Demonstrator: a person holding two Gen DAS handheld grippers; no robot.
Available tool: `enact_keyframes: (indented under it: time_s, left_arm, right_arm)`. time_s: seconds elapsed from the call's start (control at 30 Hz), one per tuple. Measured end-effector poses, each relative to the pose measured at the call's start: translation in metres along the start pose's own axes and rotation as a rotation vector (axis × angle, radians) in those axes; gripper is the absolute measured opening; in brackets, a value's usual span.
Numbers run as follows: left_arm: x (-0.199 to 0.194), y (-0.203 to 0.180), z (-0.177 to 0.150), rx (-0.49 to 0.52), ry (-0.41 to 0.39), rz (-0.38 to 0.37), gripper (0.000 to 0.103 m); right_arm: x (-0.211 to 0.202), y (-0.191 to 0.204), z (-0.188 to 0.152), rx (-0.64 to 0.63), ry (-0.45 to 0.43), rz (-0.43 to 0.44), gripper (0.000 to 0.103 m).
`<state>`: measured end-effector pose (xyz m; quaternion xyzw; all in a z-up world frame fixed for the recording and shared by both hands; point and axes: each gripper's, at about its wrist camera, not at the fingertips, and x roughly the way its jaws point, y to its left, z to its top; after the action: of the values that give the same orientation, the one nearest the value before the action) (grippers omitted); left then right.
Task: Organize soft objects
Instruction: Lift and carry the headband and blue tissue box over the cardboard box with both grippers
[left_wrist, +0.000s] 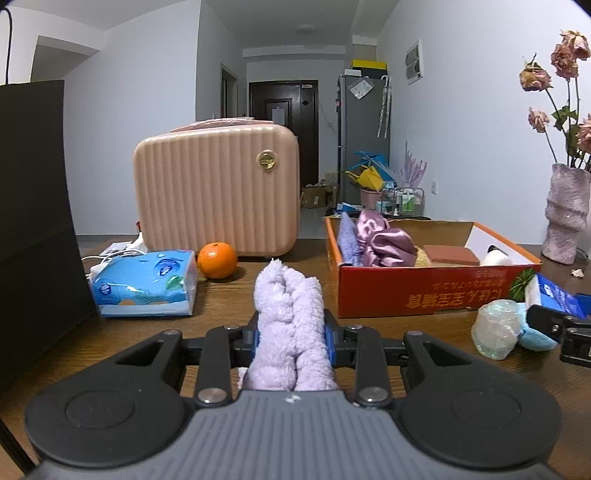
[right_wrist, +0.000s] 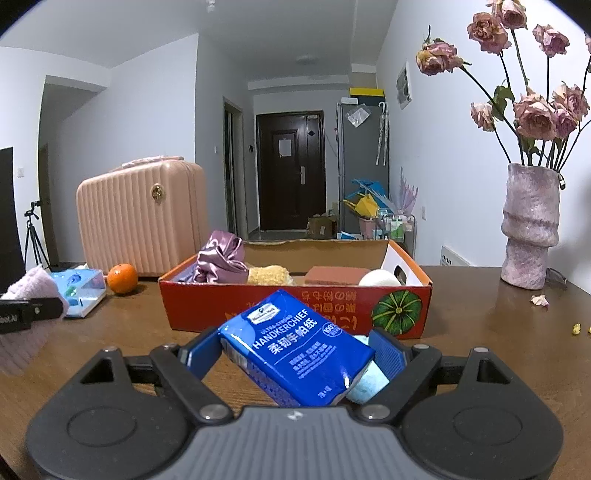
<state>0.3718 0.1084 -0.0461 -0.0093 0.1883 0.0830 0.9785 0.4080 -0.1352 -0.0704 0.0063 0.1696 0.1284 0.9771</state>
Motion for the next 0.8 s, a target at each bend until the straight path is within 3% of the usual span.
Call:
enact_keyframes:
  time_s: [0.8]
  left_arm:
    - [0.022,-0.057,0.029,-0.012,-0.049,-0.055,0.031]
  right_arm:
    - [0.016,-0.023,0.022,0.033,-0.133,-0.014,0.086]
